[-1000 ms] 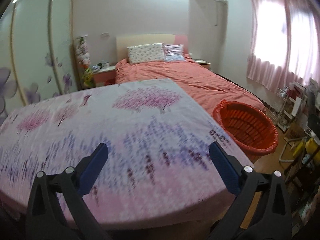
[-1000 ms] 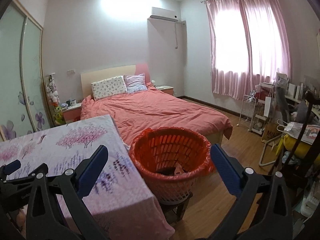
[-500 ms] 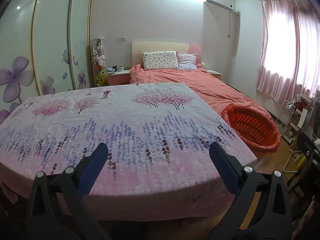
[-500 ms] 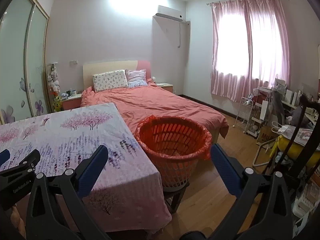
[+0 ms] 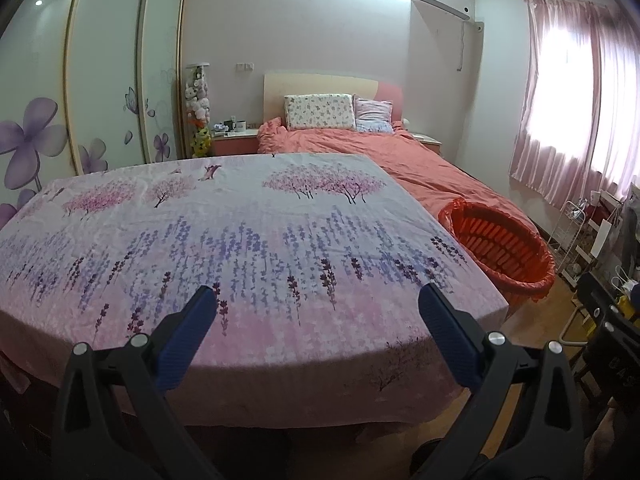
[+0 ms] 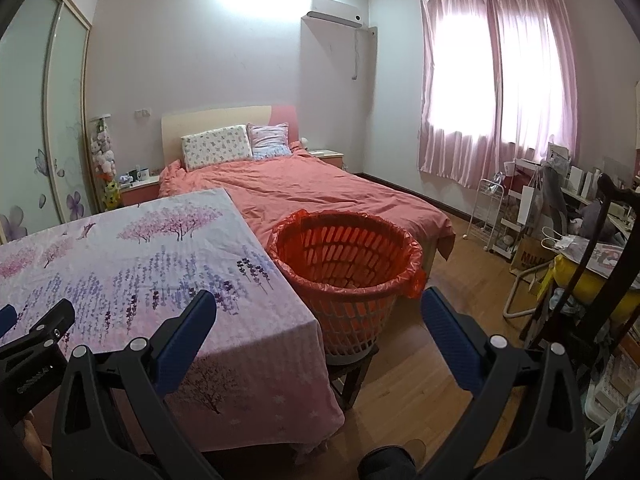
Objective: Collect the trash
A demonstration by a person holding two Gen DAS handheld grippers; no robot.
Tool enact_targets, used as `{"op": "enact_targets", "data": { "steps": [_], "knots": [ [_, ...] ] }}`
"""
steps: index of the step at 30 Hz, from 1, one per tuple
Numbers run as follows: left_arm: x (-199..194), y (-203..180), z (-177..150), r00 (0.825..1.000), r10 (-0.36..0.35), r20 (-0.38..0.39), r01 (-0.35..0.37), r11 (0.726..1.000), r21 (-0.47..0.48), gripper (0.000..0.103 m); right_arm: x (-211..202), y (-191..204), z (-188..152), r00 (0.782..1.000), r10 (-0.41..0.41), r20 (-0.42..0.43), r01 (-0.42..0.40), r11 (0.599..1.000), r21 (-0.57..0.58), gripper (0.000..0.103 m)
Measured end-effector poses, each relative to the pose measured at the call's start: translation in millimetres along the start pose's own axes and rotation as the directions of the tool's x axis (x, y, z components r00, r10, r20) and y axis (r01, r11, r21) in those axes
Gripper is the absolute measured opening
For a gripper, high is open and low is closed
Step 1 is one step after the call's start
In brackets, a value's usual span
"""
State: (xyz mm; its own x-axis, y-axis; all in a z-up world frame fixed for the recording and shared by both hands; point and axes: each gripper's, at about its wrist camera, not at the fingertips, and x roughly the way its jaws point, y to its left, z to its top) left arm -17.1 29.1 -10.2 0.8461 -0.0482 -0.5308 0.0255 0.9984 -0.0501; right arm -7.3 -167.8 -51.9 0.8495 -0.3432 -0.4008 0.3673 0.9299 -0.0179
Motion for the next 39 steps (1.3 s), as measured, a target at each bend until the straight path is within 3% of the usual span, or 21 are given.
{"op": "enact_targets", "data": {
  "steps": [19, 39],
  "knots": [
    [3.4, -9.5, -6.2, 1.000, 0.000, -0.031, 0.000, 1.000, 0.014, 0.099, 7.4, -4.9, -6.8, 0.998, -0.050, -0.039, 0.050, 0.999, 0.004, 0.101],
    [-4.4, -30.4, 0.0, 1.000, -0.006, -0.012, 0.006, 0.999, 0.048, 0.099, 5.9, -15.5, -3.5, 0.997, -0.073, -0.028, 0.073, 0.997, 0.027, 0.101]
  ]
}}
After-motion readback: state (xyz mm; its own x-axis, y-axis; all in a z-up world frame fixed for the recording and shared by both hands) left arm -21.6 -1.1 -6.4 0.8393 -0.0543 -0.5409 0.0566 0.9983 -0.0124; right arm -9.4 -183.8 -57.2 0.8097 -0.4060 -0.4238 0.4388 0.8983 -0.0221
